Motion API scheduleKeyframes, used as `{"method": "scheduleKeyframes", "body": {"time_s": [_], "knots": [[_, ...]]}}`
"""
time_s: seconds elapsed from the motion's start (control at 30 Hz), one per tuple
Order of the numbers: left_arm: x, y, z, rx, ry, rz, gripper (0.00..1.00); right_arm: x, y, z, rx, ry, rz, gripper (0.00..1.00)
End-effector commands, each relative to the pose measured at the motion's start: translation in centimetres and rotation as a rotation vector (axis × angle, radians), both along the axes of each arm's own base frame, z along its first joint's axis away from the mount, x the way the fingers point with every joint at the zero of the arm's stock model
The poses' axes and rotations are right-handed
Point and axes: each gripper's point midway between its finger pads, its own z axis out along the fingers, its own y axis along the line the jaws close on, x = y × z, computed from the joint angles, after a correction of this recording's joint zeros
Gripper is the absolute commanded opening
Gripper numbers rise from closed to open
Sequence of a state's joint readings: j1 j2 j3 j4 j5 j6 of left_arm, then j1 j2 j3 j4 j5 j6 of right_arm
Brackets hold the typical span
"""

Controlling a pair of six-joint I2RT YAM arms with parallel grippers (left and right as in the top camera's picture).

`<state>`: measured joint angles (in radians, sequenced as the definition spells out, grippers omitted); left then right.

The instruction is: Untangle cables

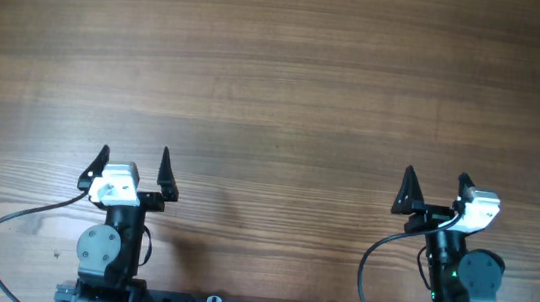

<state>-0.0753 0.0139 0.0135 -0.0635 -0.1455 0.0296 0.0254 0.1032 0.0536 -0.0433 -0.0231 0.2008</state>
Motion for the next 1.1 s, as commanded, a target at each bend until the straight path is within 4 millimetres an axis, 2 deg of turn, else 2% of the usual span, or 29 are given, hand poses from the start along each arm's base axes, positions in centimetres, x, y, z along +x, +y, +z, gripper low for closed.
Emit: {"method": "scheduleKeyframes", "body": {"time_s": [0.0, 0.17, 0.6, 0.87, 1.07], "knots": [[0.0, 0.4, -0.1, 0.019, -0.003, 0.020, 1.00, -0.3, 0.1, -0.1, 0.008, -0.013, 0.011, 1.00], [0.0, 0.4, -0.1, 0.019, -0.002, 0.020, 1.00, -0.6, 0.2, 0.9, -0.015, -0.059, 0.019, 1.00], [0.0, 0.4, -0.1, 0.019, -0.002, 0.020, 1.00, -0.6, -0.1, 0.9, -0.023, -0.058, 0.007, 1.00], [0.0, 0.4, -0.1, 0.019, -0.002, 0.020, 1.00, -0.6, 0.0, 0.9, -0.352, -0.074, 0.029, 1.00], [0.0, 0.4, -0.1, 0.019, -0.003, 0.020, 1.00, -0.5, -0.1, 0.9, -0.390, -0.075, 0.027, 1.00]]}}
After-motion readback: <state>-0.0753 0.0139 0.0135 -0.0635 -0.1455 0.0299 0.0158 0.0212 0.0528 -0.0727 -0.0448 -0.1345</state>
